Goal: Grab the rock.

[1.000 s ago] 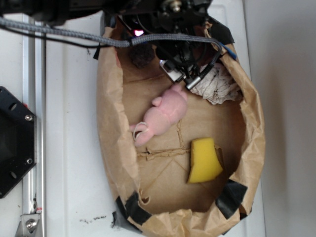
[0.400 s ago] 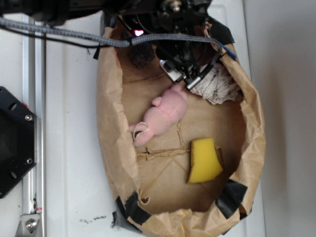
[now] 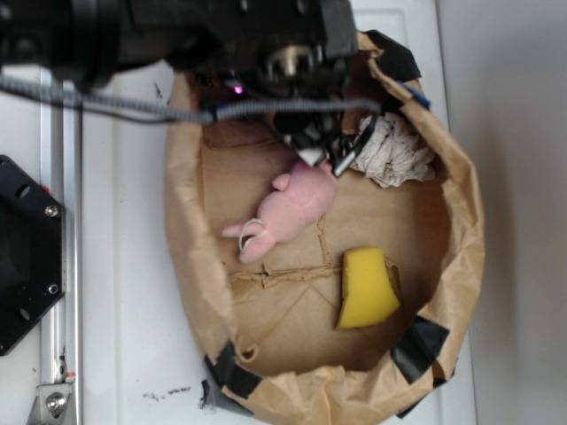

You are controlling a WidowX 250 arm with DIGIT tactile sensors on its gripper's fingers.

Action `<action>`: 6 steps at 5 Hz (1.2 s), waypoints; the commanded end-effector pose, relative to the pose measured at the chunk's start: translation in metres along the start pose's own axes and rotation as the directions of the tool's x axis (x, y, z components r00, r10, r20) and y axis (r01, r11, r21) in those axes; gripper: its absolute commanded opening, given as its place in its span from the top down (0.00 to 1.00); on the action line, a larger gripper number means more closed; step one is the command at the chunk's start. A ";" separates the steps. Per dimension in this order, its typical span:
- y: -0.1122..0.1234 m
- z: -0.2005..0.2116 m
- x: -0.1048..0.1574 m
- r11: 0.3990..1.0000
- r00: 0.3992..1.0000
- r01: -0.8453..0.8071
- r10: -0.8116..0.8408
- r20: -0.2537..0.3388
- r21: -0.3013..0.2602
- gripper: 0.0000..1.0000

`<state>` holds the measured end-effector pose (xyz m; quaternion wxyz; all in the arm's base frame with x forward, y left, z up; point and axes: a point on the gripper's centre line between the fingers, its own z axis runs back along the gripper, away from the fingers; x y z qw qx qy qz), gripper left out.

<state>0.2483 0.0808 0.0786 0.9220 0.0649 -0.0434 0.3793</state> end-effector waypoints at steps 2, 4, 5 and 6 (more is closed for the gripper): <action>-0.004 0.022 0.011 0.998 0.997 -0.042 0.044 0.055 -0.044 0.00; 0.009 0.013 0.008 0.995 0.989 -0.103 0.103 0.108 -0.004 0.00; 0.018 0.004 0.007 0.991 0.987 -0.135 0.133 0.095 0.015 0.00; 0.022 -0.001 -0.004 0.989 0.984 -0.148 0.145 0.099 0.029 0.00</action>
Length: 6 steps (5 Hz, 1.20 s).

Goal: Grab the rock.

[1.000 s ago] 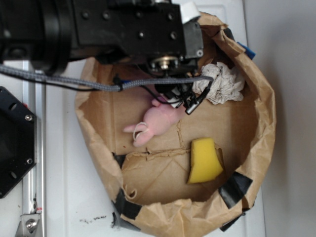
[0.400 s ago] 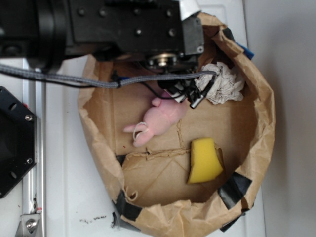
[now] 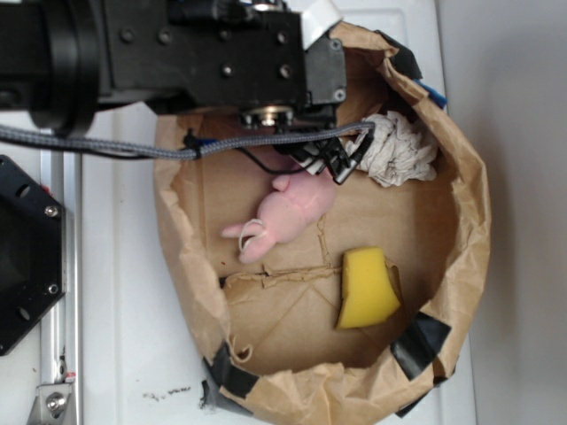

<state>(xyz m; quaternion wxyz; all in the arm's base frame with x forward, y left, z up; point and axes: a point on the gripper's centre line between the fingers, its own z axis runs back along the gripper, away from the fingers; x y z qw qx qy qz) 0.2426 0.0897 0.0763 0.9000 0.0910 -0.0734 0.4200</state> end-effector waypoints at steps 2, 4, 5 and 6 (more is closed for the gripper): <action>0.022 -0.003 -0.013 0.993 0.993 -0.113 0.112 0.025 0.025 0.00; 0.015 -0.007 0.009 0.987 0.987 -0.157 0.156 0.028 0.044 0.00; 0.012 -0.016 0.026 0.981 0.983 -0.183 0.182 0.017 0.059 0.00; 0.011 -0.022 0.033 0.978 0.981 -0.194 0.194 0.007 0.080 0.00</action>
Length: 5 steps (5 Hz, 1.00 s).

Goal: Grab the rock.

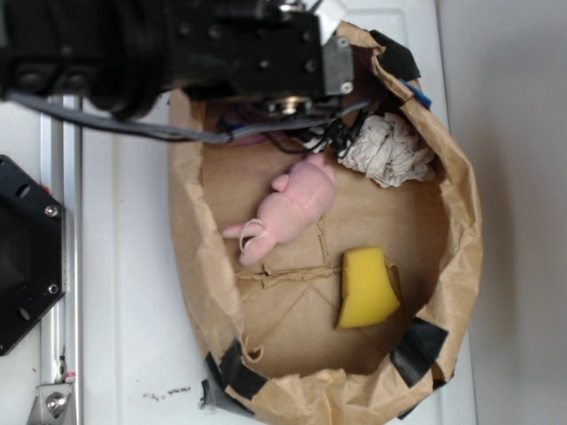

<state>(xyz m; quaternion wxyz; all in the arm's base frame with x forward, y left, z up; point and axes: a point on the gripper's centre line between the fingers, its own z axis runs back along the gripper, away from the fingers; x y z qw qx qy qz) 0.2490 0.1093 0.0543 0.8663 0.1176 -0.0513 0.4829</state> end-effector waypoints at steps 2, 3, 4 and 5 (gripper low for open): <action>0.005 -0.001 0.017 0.998 0.998 -0.057 0.056 0.009 0.010 0.00; 0.005 -0.002 0.016 0.998 0.998 -0.059 0.059 0.007 0.013 0.00; 0.006 -0.002 0.013 0.997 0.997 -0.073 0.073 -0.005 0.021 0.00; 0.008 0.003 0.008 0.995 0.995 -0.100 0.100 -0.021 0.023 0.00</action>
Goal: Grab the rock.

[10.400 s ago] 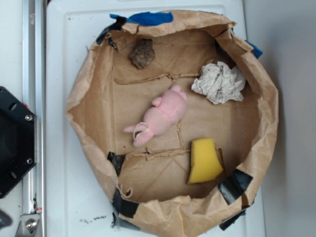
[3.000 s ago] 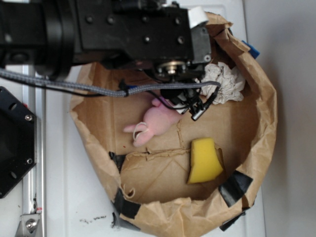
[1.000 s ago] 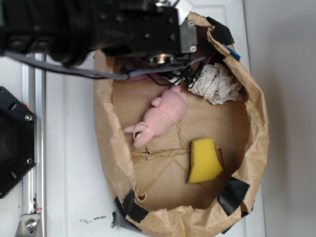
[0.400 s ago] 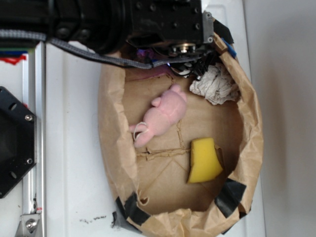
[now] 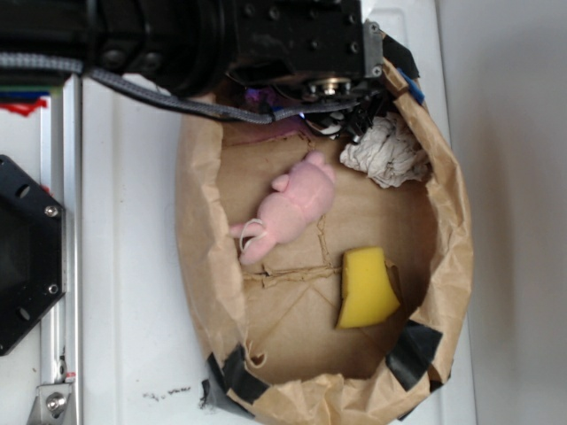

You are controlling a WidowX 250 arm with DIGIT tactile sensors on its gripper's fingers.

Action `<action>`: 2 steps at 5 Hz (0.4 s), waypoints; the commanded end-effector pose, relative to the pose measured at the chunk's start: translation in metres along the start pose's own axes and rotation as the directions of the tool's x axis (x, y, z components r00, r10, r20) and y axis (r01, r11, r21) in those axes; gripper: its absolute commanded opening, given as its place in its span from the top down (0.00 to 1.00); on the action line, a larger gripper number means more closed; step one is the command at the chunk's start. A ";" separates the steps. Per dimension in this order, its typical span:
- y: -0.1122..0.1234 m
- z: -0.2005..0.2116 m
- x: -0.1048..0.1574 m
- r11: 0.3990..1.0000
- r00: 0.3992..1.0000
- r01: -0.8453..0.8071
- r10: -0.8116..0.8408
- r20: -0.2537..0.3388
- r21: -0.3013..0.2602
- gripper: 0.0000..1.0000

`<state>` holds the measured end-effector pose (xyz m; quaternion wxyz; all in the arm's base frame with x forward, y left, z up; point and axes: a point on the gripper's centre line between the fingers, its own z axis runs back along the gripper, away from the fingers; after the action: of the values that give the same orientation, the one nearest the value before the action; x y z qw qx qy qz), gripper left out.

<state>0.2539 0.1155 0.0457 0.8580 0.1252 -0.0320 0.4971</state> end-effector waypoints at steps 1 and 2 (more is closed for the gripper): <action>0.011 0.016 0.001 0.997 0.997 -0.075 0.075 -0.004 -0.021 0.00; 0.010 0.019 -0.003 0.998 0.998 -0.062 0.062 0.001 -0.030 0.00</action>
<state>0.2457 0.1092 0.0476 0.8498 0.1178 -0.0181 0.5135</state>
